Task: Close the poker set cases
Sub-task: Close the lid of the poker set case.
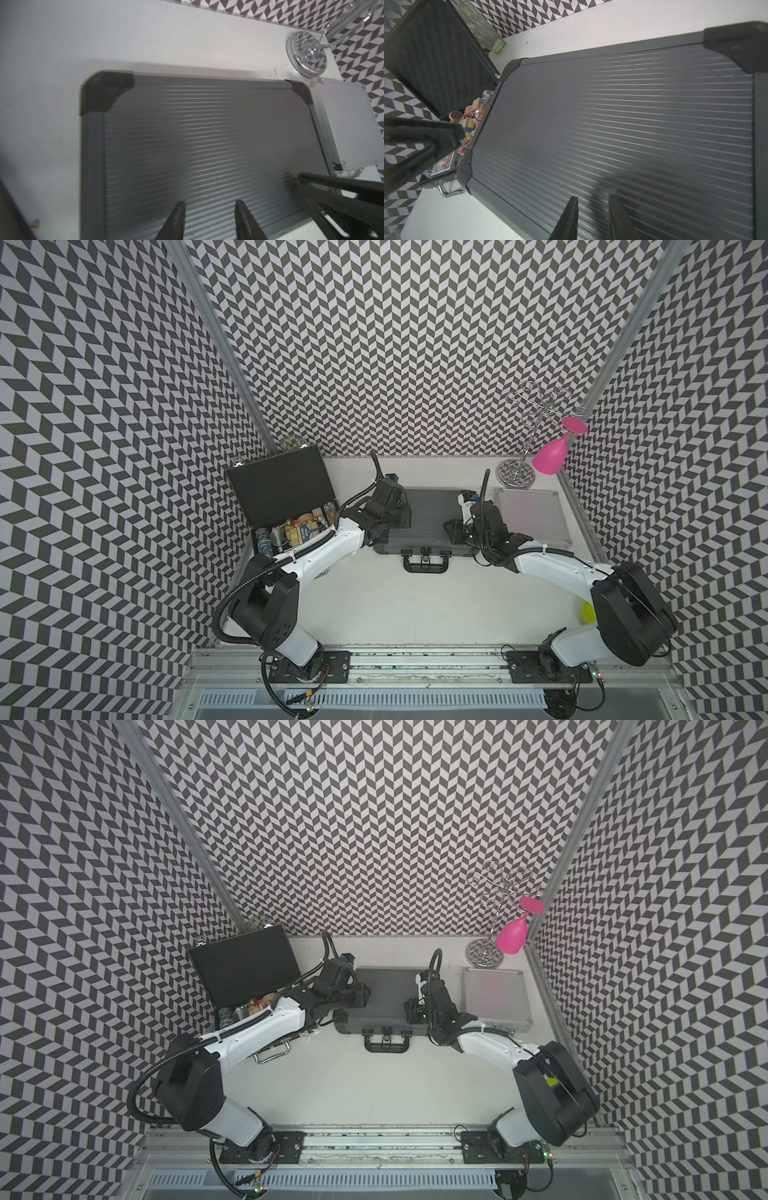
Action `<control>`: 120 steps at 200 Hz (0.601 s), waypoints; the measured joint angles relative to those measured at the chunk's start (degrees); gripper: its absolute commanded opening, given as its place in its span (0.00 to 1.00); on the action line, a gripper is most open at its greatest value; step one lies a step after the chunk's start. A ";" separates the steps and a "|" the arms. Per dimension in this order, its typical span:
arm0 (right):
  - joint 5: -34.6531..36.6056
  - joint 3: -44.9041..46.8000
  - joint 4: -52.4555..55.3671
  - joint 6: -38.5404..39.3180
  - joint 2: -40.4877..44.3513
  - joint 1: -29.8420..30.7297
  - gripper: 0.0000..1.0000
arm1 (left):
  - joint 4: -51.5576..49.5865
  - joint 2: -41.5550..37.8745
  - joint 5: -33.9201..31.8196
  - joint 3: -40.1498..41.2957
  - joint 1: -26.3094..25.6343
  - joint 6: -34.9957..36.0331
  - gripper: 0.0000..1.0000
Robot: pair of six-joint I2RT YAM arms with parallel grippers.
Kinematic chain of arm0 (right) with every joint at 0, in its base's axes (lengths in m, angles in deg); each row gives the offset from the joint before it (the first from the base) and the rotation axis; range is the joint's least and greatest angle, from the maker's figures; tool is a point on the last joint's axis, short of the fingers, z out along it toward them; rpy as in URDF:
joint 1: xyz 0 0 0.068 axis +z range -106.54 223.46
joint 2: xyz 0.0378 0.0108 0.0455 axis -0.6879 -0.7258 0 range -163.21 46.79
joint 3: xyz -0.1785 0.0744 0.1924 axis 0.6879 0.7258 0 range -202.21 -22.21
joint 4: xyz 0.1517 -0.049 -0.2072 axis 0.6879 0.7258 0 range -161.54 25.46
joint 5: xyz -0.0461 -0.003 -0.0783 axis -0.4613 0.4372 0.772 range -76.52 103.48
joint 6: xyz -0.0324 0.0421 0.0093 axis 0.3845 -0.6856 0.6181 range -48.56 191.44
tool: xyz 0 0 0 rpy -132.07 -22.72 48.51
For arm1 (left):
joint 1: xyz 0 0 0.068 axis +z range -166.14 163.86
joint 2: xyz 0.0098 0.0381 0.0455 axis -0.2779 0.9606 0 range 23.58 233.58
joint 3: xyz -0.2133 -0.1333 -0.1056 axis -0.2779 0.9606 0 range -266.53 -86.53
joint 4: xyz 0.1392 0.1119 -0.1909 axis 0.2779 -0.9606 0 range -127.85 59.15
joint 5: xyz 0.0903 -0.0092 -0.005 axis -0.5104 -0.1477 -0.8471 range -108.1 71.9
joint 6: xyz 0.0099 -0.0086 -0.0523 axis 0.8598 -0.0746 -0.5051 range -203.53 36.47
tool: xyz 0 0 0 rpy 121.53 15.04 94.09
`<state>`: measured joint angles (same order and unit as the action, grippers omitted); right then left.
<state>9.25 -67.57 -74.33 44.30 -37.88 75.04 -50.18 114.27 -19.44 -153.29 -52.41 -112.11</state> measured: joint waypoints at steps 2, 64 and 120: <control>0.00 0.02 -0.13 -0.07 0.00 0.00 0.27 | 0.15 0.20 0.11 0.00 -0.24 0.00 0.36; 1.16 -0.02 1.18 -1.51 0.76 -0.37 0.27 | 2.16 8.79 0.85 -3.32 -4.79 -1.09 0.29; 1.53 -7.21 13.97 0.28 1.31 -0.37 0.24 | 7.50 7.17 1.84 0.94 -4.98 -2.40 0.24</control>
<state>10.78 -74.78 -60.36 44.59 -36.56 74.66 -42.69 121.44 -17.61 -152.35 -57.39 -114.51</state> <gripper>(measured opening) 0.257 0.262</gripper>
